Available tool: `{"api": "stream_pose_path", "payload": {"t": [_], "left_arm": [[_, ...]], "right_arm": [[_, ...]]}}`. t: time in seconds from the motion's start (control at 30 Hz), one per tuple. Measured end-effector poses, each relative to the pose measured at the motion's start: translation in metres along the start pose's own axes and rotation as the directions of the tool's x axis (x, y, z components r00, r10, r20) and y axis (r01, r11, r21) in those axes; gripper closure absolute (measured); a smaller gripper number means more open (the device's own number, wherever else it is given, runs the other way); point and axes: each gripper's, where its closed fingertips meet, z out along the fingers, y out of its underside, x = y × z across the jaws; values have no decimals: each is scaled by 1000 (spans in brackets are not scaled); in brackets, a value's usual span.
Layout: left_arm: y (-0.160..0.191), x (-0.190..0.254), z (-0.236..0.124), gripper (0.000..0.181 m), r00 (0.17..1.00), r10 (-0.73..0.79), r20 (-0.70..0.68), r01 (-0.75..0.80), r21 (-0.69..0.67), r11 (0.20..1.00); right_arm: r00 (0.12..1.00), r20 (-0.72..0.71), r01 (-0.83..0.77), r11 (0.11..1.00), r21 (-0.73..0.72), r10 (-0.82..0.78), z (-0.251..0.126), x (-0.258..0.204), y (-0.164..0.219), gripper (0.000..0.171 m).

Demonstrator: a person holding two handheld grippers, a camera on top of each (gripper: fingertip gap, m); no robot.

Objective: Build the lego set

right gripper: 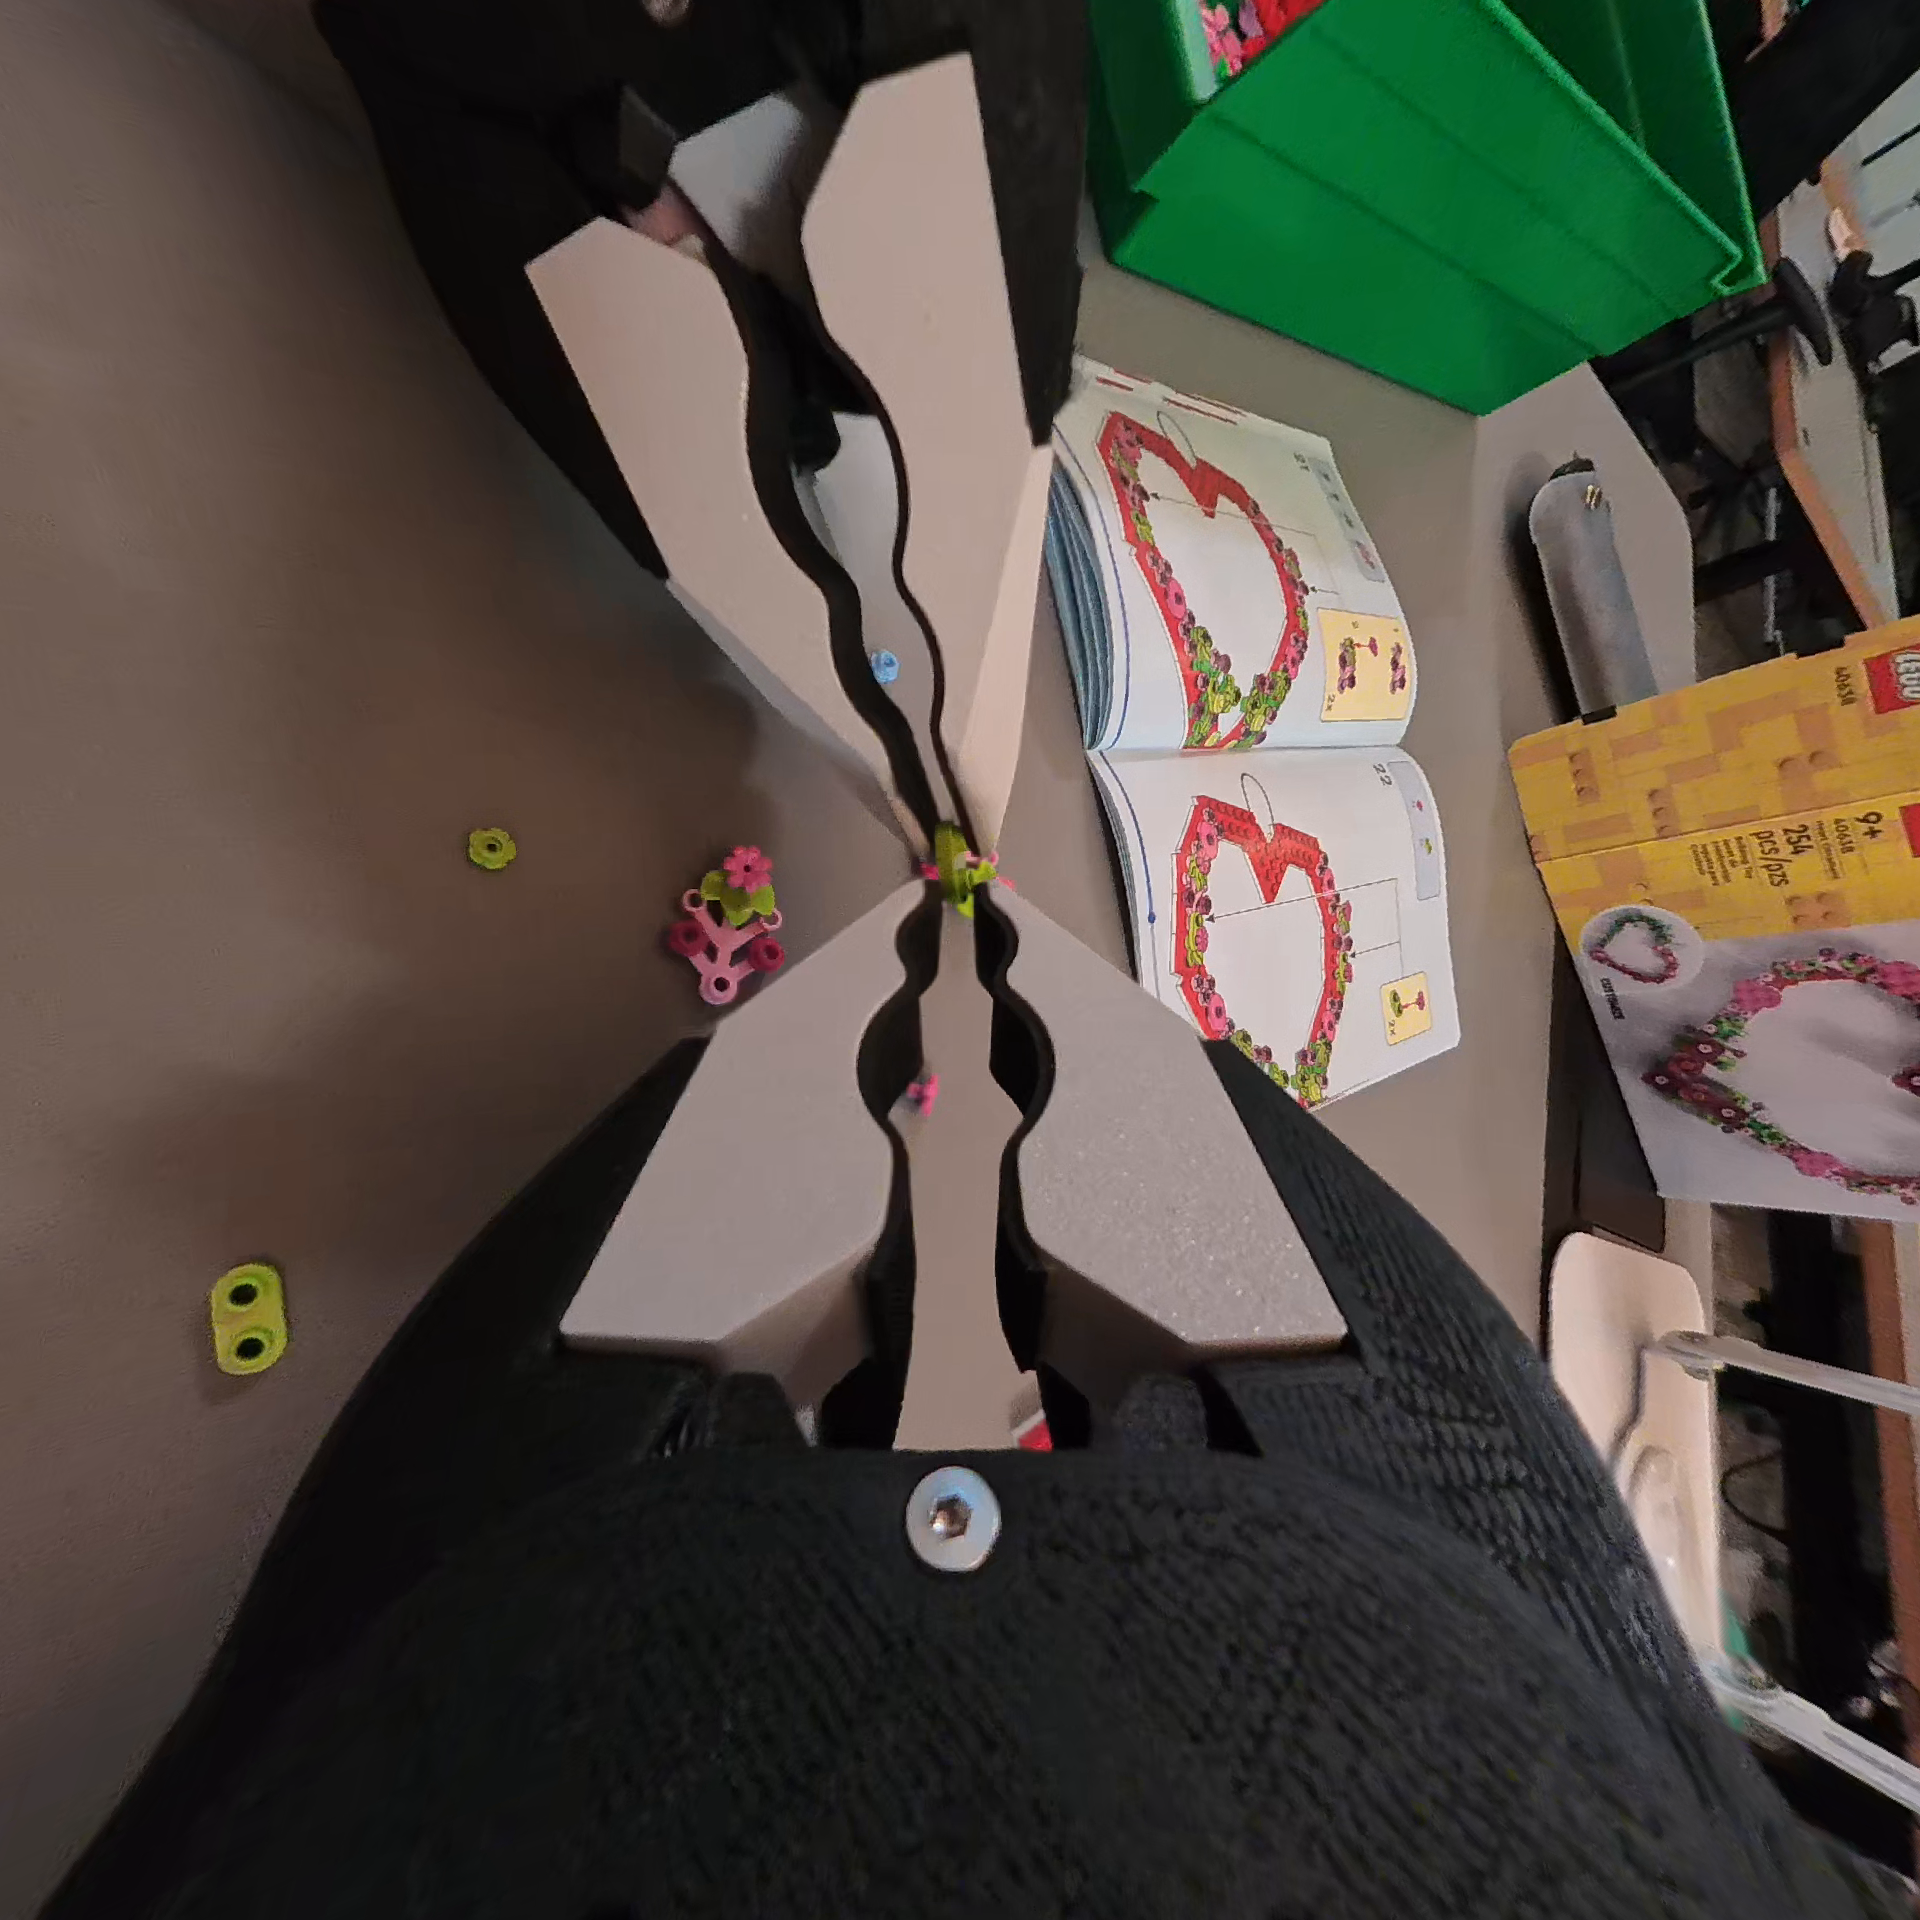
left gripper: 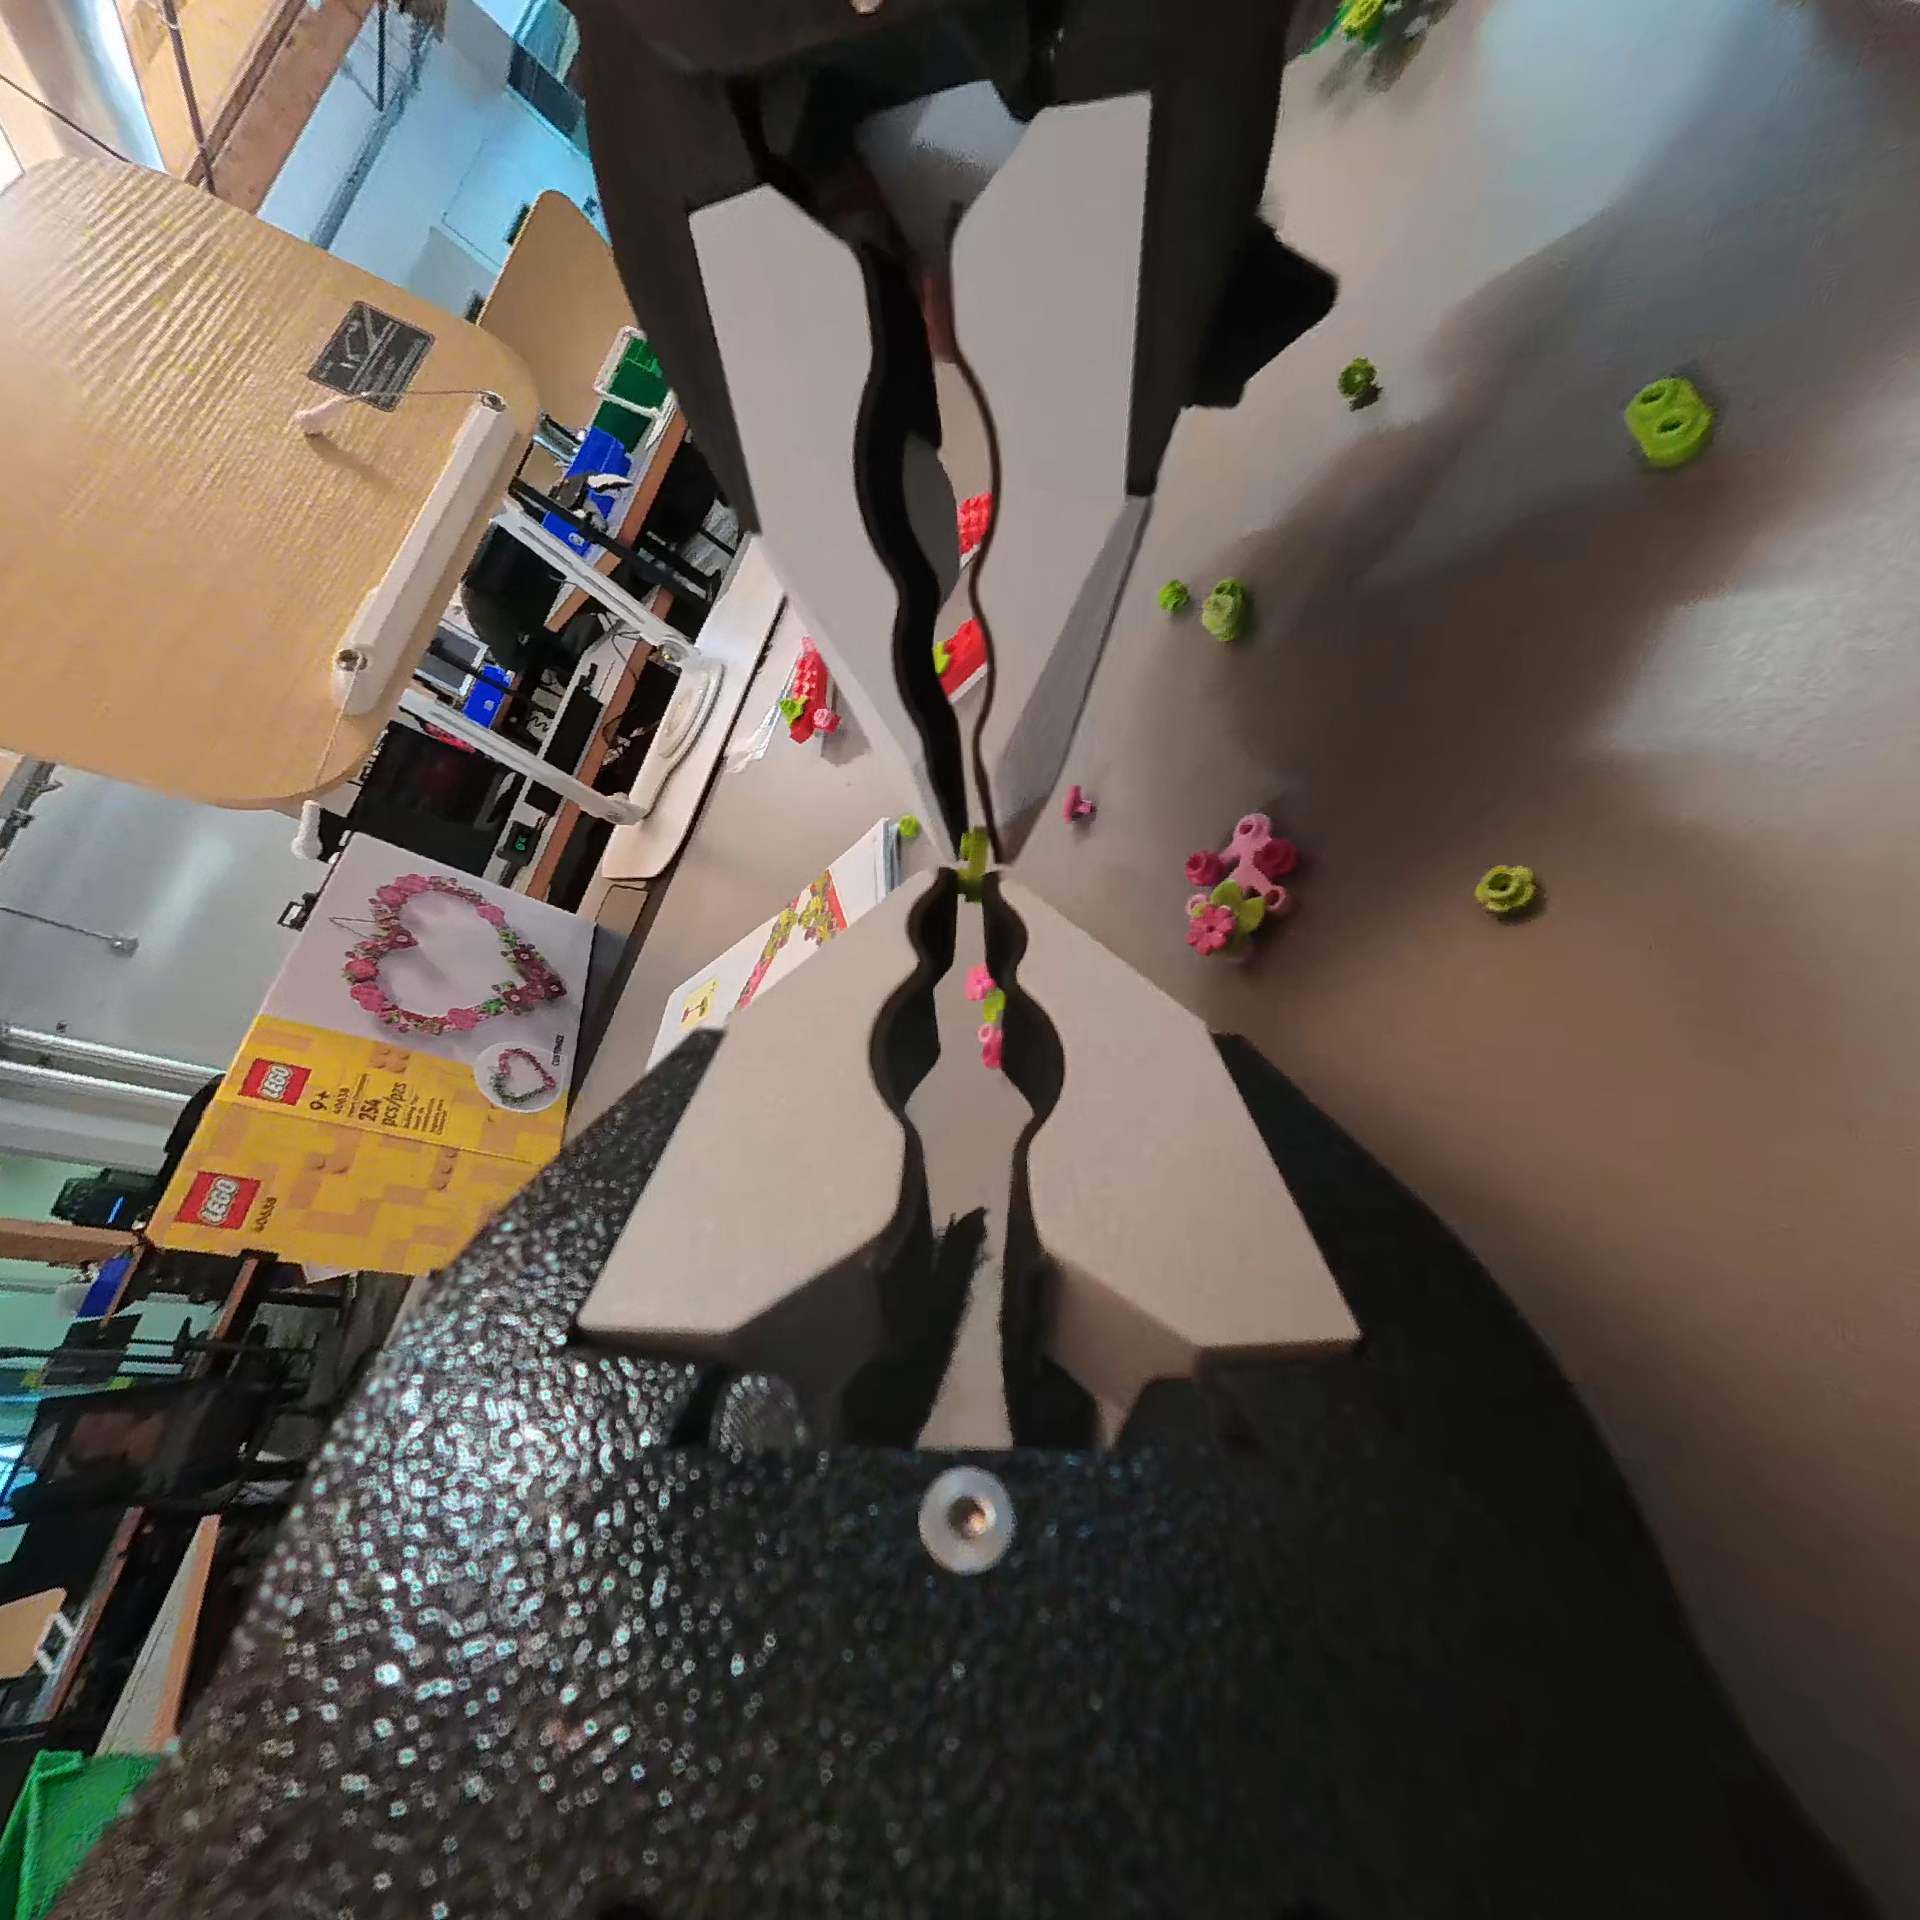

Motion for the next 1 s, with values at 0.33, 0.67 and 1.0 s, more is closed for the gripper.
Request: {"api": "stream_pose_path", "payload": {"t": [0.33,0.67,1.0], "left_arm": [[1,0,5,160,998,-57,11,57,-31,998],[15,-7,11,178,982,155,108,-129,-214,968],[20,-6,11,179,952,291,94,-252,-295,922]], "right_arm": [[996,-71,33,986,-165,-46,2,10,8,168],[991,-95,65,965,-254,-91,7,9,8,168],[996,78,49,985,-168,-36,-6,-3,26,145]]}}
